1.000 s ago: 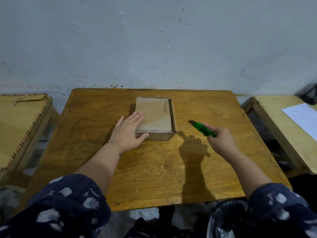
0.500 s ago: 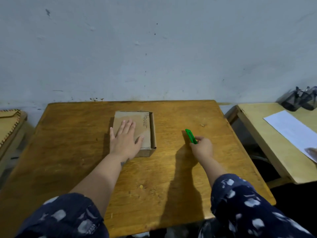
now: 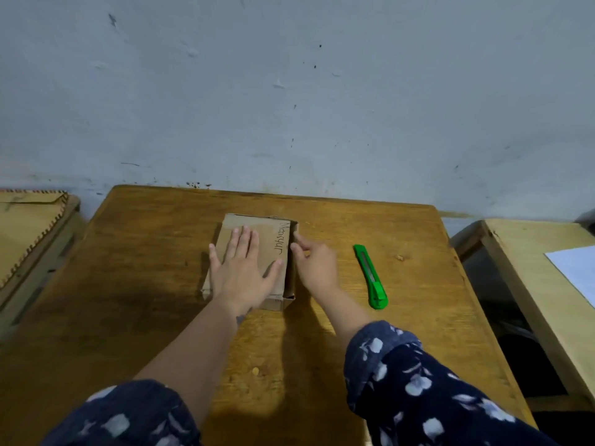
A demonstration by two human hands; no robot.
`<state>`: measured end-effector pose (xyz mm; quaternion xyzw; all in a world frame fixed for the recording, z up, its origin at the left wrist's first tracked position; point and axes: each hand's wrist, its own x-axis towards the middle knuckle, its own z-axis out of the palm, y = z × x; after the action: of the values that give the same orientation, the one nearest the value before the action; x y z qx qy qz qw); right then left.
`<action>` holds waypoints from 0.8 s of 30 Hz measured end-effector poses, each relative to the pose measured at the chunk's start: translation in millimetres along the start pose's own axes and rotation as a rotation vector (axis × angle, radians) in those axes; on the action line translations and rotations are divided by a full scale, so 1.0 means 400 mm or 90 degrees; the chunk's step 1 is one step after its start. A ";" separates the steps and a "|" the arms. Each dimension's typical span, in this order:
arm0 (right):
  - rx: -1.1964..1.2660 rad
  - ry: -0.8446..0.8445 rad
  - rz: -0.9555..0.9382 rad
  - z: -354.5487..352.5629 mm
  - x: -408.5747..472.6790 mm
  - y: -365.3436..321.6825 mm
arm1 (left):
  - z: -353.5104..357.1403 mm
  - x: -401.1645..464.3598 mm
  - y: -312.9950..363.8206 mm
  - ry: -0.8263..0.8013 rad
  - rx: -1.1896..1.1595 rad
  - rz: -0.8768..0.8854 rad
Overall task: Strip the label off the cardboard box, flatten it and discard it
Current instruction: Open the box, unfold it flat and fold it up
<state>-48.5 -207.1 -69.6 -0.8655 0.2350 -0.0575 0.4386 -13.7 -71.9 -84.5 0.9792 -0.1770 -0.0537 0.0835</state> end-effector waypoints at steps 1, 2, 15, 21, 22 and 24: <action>-0.004 -0.001 0.003 0.005 -0.001 0.000 | 0.003 -0.001 -0.001 -0.004 0.007 -0.003; -0.009 0.003 0.006 0.008 -0.001 0.007 | 0.003 -0.002 -0.003 -0.006 0.010 -0.007; -0.295 0.001 0.042 0.018 0.024 0.063 | -0.012 -0.002 -0.007 -0.046 0.032 -0.042; -0.098 0.029 0.072 -0.018 0.026 0.059 | -0.019 0.015 -0.050 -0.056 0.027 -0.028; -0.093 0.055 0.083 -0.033 0.026 0.068 | -0.022 0.020 -0.057 -0.060 0.030 -0.022; -0.123 0.093 0.101 -0.066 0.021 0.092 | -0.026 0.029 -0.065 -0.062 0.038 -0.010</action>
<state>-62.2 -248.6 -83.3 -0.8760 0.3386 -0.0628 0.3378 7.3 -50.4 -80.1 0.9788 -0.1747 -0.0969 0.0451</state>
